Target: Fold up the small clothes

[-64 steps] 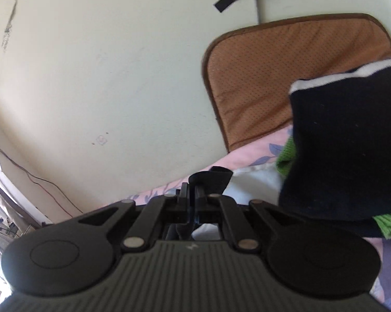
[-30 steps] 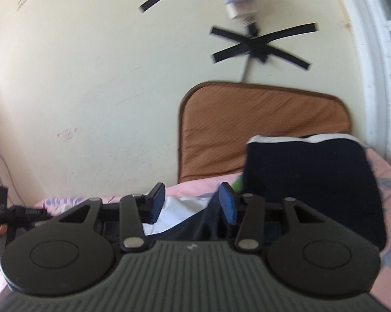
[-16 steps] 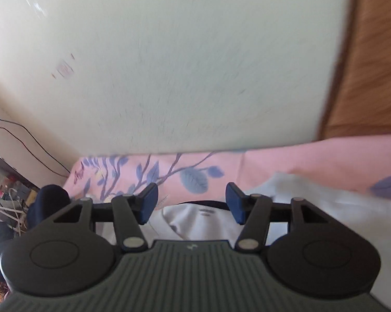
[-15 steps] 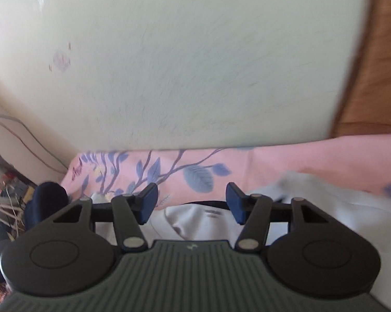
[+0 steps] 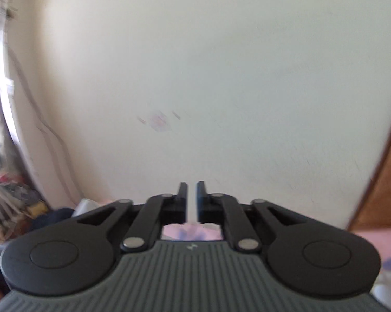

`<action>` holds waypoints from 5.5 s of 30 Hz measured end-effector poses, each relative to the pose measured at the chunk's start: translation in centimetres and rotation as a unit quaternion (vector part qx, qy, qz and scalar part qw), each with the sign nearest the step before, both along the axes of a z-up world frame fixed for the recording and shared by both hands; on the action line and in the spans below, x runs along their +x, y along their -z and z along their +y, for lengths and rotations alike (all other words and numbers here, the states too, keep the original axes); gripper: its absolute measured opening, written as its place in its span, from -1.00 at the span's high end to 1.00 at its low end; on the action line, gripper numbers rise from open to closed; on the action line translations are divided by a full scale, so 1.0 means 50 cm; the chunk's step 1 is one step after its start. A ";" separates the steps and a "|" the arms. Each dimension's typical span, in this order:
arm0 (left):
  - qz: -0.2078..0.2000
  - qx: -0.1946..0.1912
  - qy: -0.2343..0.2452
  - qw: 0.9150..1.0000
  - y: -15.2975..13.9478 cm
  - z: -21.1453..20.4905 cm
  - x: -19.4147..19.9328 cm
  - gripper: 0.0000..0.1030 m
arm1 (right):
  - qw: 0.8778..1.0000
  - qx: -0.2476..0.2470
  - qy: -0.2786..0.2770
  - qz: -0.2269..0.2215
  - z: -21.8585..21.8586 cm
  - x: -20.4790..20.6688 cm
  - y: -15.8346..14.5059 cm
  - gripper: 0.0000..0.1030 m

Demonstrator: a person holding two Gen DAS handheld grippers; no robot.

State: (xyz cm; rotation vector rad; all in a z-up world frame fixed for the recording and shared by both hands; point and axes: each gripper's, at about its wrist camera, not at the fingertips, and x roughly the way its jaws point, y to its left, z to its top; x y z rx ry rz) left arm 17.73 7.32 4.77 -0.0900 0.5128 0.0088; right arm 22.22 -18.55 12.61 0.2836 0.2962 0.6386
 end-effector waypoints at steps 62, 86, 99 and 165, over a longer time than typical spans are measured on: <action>0.072 -0.073 -0.013 0.995 0.073 0.027 -0.018 0.22 | 0.958 -0.267 0.055 0.091 -0.058 0.072 0.073 0.82; 0.036 -0.060 0.003 0.998 0.019 0.009 -0.044 0.05 | 0.971 -0.079 0.201 0.104 -0.354 -0.246 0.086 0.12; 0.093 -0.067 0.175 0.978 0.004 -0.200 -0.005 0.62 | 0.977 0.056 0.204 0.037 -0.327 -0.332 0.098 0.88; 0.126 -0.086 0.075 0.985 -0.035 0.147 -0.691 0.07 | 0.993 -0.062 0.049 0.085 -0.241 -0.874 0.235 -0.36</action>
